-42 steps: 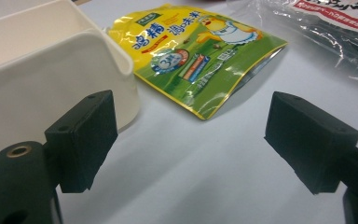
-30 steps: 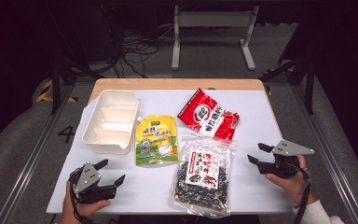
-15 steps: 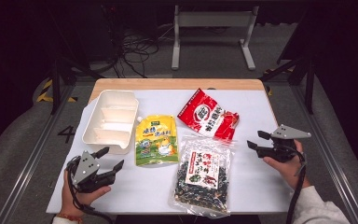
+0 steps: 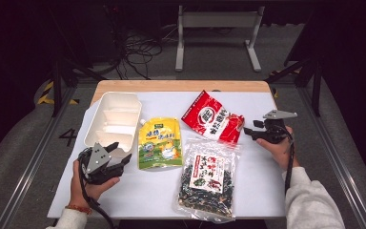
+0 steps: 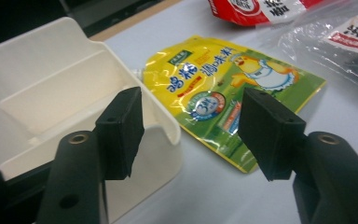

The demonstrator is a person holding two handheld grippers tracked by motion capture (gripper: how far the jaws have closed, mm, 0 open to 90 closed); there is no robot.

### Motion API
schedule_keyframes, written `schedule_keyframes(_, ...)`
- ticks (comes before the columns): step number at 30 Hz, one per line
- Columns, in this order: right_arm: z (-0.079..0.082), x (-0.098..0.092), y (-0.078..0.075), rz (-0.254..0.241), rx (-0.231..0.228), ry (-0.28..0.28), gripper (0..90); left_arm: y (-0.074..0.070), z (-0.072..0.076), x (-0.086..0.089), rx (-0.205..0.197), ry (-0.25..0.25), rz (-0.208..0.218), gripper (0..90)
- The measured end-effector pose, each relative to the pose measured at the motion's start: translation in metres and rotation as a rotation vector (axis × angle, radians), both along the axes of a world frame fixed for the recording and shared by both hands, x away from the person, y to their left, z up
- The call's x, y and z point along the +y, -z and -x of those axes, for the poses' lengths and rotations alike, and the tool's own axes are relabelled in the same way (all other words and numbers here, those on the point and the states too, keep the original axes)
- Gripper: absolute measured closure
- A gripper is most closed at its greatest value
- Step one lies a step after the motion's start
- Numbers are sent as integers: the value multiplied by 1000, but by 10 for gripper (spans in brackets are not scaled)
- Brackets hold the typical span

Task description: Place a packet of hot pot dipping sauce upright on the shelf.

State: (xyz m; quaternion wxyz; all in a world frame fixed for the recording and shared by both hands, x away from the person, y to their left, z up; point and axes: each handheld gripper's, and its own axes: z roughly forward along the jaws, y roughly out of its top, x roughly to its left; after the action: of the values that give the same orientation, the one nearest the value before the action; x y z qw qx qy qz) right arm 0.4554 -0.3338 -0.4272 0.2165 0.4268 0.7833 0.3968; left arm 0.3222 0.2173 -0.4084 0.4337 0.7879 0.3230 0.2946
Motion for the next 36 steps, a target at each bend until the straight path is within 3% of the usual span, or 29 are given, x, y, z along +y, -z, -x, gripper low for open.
schedule_keyframes(3, -15, 7, 3, -25, 22, 22, 320, -2, 0, 10, -17, -26, -2, 383)
schedule_keyframes(6, -25, 12, 8, -47, 46, 41, 323, 0, -7, 17, 13, -23, 22, 384)
schedule_keyframes(11, -27, 19, 13, -45, 68, 21, 319, 7, -19, 18, 60, 0, 10, 411)
schedule_keyframes(17, -32, 24, 18, -61, 75, 38, 279, 10, -29, 17, 75, 16, 16, 452)
schedule_keyframes(21, -32, 20, 19, -84, 77, 54, 274, 10, -31, 13, 68, 32, 2, 524)
schedule_keyframes(23, -32, 18, 17, -78, 55, 77, 287, 10, -32, 10, 66, 44, 15, 579)
schedule_keyframes(26, -32, 14, 16, -71, 32, 109, 273, 10, -35, 5, 60, 41, 2, 632)
schedule_keyframes(29, -35, 12, 18, -75, 28, 125, 264, 11, -35, 4, 65, 44, 17, 605)
schedule_keyframes(36, -51, 19, 21, -54, 54, 76, 257, 4, -30, -3, 22, 75, 30, 533)
